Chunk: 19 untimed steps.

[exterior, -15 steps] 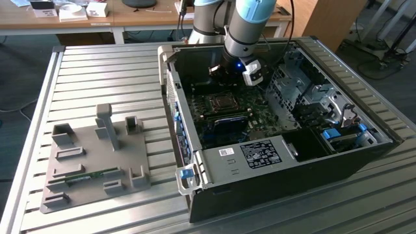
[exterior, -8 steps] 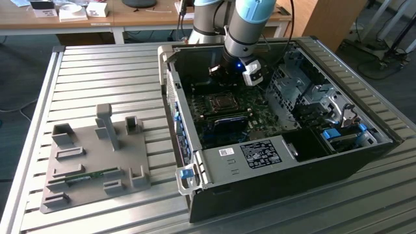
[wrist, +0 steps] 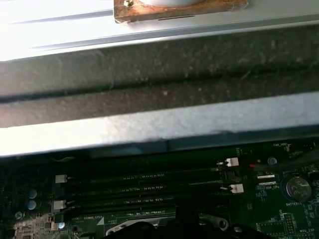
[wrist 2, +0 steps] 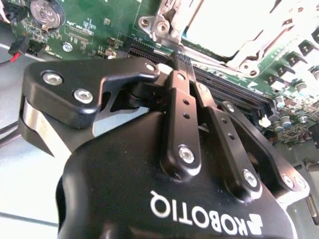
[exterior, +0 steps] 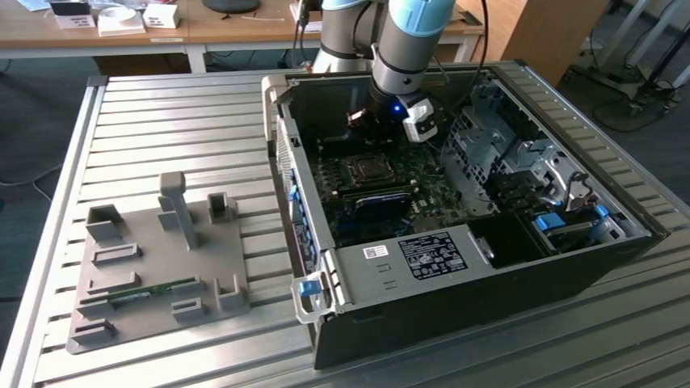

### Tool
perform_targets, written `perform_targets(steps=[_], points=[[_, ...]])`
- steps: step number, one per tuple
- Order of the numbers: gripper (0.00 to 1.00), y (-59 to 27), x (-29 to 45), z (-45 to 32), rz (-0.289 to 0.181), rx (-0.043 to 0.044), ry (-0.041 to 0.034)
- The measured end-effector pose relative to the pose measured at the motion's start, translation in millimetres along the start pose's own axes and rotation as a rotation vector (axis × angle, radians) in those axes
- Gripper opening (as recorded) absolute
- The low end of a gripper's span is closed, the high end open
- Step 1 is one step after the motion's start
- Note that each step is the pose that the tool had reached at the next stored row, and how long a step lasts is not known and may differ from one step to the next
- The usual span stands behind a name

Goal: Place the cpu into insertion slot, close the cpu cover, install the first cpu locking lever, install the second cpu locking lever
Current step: 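Install the first cpu locking lever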

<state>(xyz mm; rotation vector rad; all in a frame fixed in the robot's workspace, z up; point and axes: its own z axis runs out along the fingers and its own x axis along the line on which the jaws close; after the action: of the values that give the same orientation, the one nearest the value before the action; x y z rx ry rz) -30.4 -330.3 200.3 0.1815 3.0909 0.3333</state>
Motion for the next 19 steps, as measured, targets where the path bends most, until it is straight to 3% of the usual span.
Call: perform_targets(steps=[19], points=[[0.11, 6.6, 0.8, -0.8, 0.000, 0.0003, -0.0019]])
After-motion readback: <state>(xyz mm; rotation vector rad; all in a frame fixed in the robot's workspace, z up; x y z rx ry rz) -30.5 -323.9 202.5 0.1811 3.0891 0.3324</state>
